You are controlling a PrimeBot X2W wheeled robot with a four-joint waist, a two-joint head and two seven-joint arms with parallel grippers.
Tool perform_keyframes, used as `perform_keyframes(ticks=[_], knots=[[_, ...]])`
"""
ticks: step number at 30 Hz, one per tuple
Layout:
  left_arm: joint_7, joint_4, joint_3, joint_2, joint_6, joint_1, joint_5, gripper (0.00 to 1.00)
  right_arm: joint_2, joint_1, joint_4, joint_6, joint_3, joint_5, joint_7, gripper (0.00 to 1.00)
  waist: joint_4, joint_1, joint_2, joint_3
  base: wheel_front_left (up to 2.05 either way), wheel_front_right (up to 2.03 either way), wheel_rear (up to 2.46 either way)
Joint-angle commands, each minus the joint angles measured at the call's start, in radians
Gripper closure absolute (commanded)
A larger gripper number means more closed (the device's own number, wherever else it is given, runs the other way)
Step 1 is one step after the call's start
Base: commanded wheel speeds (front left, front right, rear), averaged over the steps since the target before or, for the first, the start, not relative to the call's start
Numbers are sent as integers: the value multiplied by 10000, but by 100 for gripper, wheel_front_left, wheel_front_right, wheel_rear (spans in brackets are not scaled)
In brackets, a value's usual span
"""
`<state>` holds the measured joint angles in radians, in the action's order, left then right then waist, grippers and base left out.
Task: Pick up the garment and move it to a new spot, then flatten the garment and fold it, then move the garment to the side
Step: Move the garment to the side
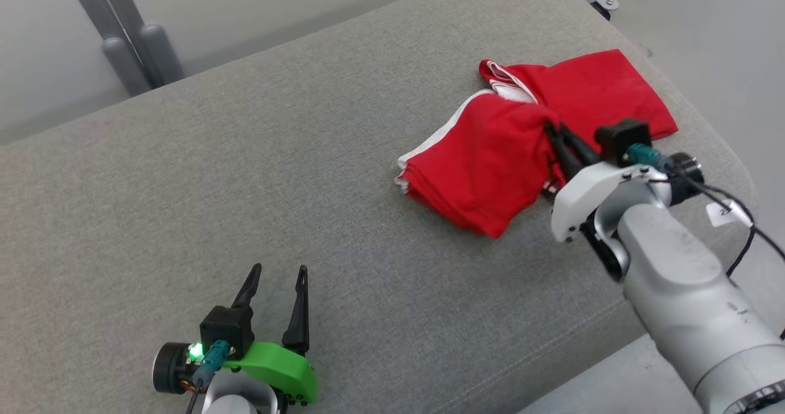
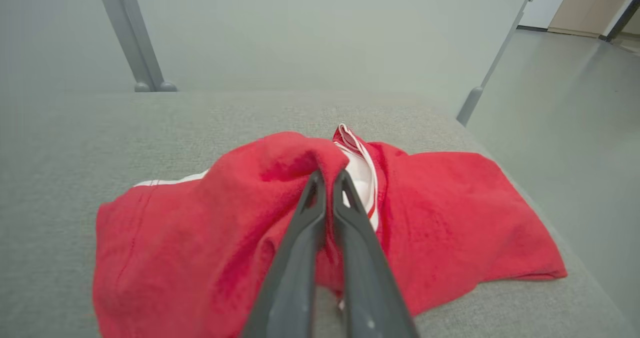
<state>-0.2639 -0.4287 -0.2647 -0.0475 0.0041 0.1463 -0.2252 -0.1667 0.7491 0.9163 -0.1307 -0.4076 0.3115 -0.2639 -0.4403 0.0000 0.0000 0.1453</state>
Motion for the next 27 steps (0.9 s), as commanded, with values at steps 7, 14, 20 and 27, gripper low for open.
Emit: perform_keyframes(ticks=[7, 14, 20, 27], knots=[[0, 18, 107, -65, -121, 407, 422, 0, -1043, 1350, 1140, 5, 1080, -760, 2, 100, 839, 0, 0, 543, 0, 0, 0], [0, 76, 140, -67, -321, 605, 856, 0, -1956, 1610, 2305, 5, 3054, -1960, 1, 100, 1318, 0, 0, 875, 0, 0, 0], [0, 57, 366, -65, -399, 676, 1110, 0, -2101, 1148, 2675, 5, 4658, -3178, 1, 46, 1452, 0, 0, 1048, 0, 0, 0], [0, 187, 786, -65, -316, 773, 1111, 0, -1138, 566, 1228, 5, 6239, -3995, 2, 0, 1386, 0, 0, 1066, 0, 0, 0]])
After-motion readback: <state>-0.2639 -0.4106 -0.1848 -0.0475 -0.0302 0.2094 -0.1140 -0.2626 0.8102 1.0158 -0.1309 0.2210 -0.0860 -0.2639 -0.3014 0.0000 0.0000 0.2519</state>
